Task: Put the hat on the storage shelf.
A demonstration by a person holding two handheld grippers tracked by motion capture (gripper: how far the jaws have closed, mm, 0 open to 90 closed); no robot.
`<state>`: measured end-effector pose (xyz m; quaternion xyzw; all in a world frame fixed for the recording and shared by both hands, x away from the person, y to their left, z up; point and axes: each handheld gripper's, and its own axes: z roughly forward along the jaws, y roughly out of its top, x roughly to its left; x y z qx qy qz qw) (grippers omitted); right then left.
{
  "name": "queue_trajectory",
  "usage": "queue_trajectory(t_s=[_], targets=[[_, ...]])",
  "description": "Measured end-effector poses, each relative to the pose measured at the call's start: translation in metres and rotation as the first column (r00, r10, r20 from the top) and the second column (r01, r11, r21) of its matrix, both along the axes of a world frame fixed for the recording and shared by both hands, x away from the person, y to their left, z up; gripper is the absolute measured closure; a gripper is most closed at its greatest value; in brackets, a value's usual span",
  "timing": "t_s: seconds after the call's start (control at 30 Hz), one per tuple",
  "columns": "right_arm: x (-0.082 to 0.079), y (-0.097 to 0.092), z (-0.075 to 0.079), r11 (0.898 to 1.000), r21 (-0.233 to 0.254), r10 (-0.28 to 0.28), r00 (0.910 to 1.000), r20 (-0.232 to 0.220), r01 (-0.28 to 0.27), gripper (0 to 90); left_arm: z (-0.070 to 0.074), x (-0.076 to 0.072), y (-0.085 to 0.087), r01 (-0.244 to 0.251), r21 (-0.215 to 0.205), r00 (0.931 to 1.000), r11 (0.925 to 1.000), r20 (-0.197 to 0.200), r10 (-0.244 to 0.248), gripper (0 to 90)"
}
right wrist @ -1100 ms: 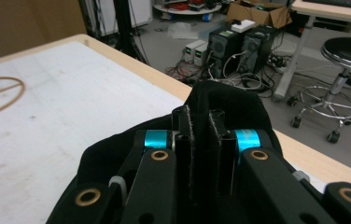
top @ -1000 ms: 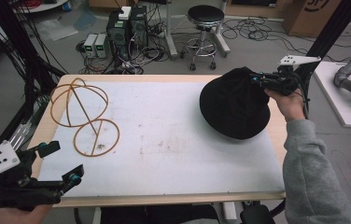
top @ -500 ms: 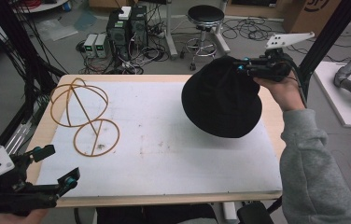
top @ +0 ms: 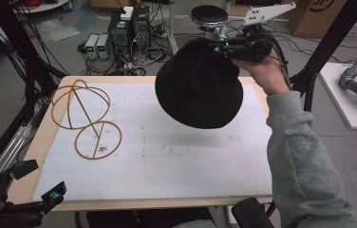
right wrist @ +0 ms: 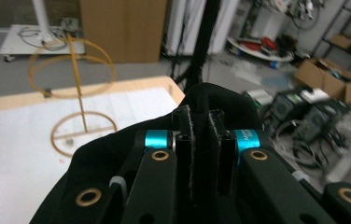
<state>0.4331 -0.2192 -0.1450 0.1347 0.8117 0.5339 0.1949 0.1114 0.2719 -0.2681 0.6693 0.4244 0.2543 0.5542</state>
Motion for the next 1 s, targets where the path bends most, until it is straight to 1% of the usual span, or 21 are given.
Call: queue_trajectory(t_s=[0.03,0.1,0.2,0.3,0.33,0.37,0.4,0.43,0.47,0.5,0.53,0.6,0.63,0.67,0.7,0.73,0.77,0.8,0.93,0.97,1.0], targets=[[-0.001,0.015,0.007,1.000,0.003,0.024,0.9997,0.006,-0.024,84.2,0.000,-0.003,0.001,-0.007,0.000,1.0000,1.0000,0.000,0.007,1.8],[-0.001,0.031,0.013,0.999,0.009,0.047,0.9988,0.015,-0.047,84.1,0.000,-0.010,0.004,-0.024,-0.001,0.9997,0.9997,0.001,0.024,1.8],[0.001,0.055,0.021,0.996,0.017,0.084,0.9962,0.025,-0.084,84.2,0.000,-0.015,0.006,-0.036,-0.002,0.9993,0.9993,0.001,0.036,1.8],[0.001,0.077,0.028,0.992,0.020,0.126,0.9917,0.028,-0.126,84.3,0.000,-0.021,0.009,-0.052,-0.004,0.9987,0.9987,0.000,0.052,1.8],[0.001,0.077,0.028,0.992,0.020,0.126,0.9917,0.028,-0.126,84.3,0.000,-0.024,0.010,-0.058,-0.005,0.9983,0.9983,0.000,0.058,1.8],[0.000,0.094,0.033,0.987,0.021,0.156,0.9872,0.035,-0.157,84.3,0.000,-0.026,0.010,-0.063,-0.007,0.9980,0.9980,-0.001,0.063,1.8],[0.000,0.100,0.035,0.986,0.021,0.166,0.9854,0.037,-0.167,84.3,-0.001,-0.027,0.011,-0.066,-0.005,0.9978,0.9978,-0.001,0.066,1.8],[0.000,0.100,0.035,0.986,0.021,0.166,0.9854,0.037,-0.167,84.3,-0.001,-0.030,0.012,-0.074,-0.004,0.9973,0.9973,-0.004,0.074,1.8],[0.000,0.116,0.039,0.981,0.025,0.194,0.9803,0.040,-0.195,84.3,-0.001,-0.032,0.012,-0.079,-0.004,0.9969,0.9969,-0.005,0.079,1.8],[0.000,0.116,0.039,0.981,0.025,0.194,0.9803,0.040,-0.195,84.3,-0.001,-0.034,0.012,-0.082,-0.002,0.9966,0.9967,-0.007,0.082,1.8],[-0.001,0.131,0.042,0.976,0.024,0.214,0.9758,0.045,-0.215,84.3,-0.002,-0.039,0.013,-0.092,0.001,0.9957,0.9957,-0.009,0.092,1.8],[-0.003,0.145,0.045,0.971,0.012,0.237,0.9702,0.048,-0.238,84.4,-0.002,-0.040,0.013,-0.096,0.002,0.9953,0.9953,-0.010,0.096,1.8],[-0.003,0.152,0.045,0.969,0.009,0.246,0.9674,0.059,-0.247,84.4,-0.003,-0.044,0.013,-0.106,0.000,0.9943,0.9944,-0.009,0.106,1.8],[-0.003,0.152,0.045,0.969,0.009,0.246,0.9674,0.059,-0.247,84.4,-0.003,-0.044,0.013,-0.106,0.000,0.9943,0.9944,-0.009,0.106,1.8],[-0.005,0.168,0.046,0.962,0.004,0.273,0.9603,0.059,-0.273,84.5,-0.004,-0.046,0.013,-0.118,0.009,0.9929,0.9929,-0.009,0.119,1.8],[-0.005,0.168,0.046,0.962,0.004,0.273,0.9603,0.059,-0.273,84.5,-0.005,-0.047,0.012,-0.127,0.022,0.9919,0.9917,-0.009,0.127,1.8],[-0.005,0.182,0.045,0.957,-0.002,0.289,0.9557,0.054,-0.290,84.5,-0.006,-0.048,0.010,-0.136,0.038,0.9905,0.9899,-0.011,0.137,1.8],[-0.005,0.182,0.045,0.957,-0.002,0.289,0.9557,0.054,-0.290,84.5,-0.007,-0.049,0.009,-0.136,0.040,0.9905,0.9899,-0.012,0.137,1.8],[-0.004,0.207,0.043,0.946,0.007,0.322,0.9446,0.061,-0.323,84.5,-0.011,-0.051,0.010,-0.119,0.021,0.9925,0.9926,-0.025,0.120,1.8],[-0.003,0.218,0.040,0.941,0.010,0.336,0.9402,0.057,-0.337,84.5,-0.012,-0.051,0.009,-0.118,0.017,0.9926,0.9929,-0.029,0.118,1.7],[-0.003,0.218,0.040,0.941,0.010,0.336,0.9402,0.057,-0.337,84.5,-0.012,-0.051,0.008,-0.116,0.021,0.9926,0.9930,-0.032,0.117,1.7]])
